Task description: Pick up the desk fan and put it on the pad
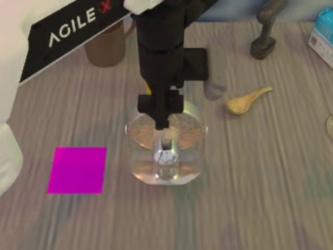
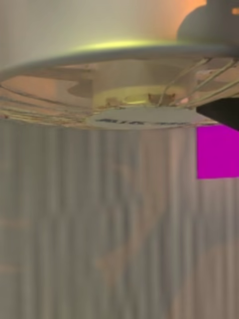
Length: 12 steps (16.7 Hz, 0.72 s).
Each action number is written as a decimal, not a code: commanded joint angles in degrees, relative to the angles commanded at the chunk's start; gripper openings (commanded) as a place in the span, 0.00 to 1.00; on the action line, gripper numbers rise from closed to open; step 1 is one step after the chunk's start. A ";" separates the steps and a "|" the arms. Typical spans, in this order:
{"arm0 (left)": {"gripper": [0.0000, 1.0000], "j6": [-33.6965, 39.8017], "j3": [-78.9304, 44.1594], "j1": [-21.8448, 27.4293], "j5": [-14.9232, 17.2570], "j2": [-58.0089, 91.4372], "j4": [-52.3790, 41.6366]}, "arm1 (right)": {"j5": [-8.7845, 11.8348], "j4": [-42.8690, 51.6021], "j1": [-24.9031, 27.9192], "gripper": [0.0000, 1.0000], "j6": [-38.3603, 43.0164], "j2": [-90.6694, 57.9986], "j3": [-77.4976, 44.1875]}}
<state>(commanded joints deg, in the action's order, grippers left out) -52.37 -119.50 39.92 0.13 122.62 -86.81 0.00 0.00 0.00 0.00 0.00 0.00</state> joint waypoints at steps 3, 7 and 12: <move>0.00 0.06 -0.94 -0.14 -0.01 -0.03 -0.93 | 0.00 0.00 0.00 1.00 0.00 0.00 0.00; 0.00 0.53 -0.65 0.15 -0.15 -0.20 -0.93 | 0.00 0.00 0.00 1.00 0.00 0.00 0.00; 0.00 12.16 2.12 -0.99 -2.00 -1.13 -3.56 | 0.00 0.00 0.00 1.00 0.00 0.00 0.00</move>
<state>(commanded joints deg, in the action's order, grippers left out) -40.21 -117.38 38.94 -1.87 121.49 -90.37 0.00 0.00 0.00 0.00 0.00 0.00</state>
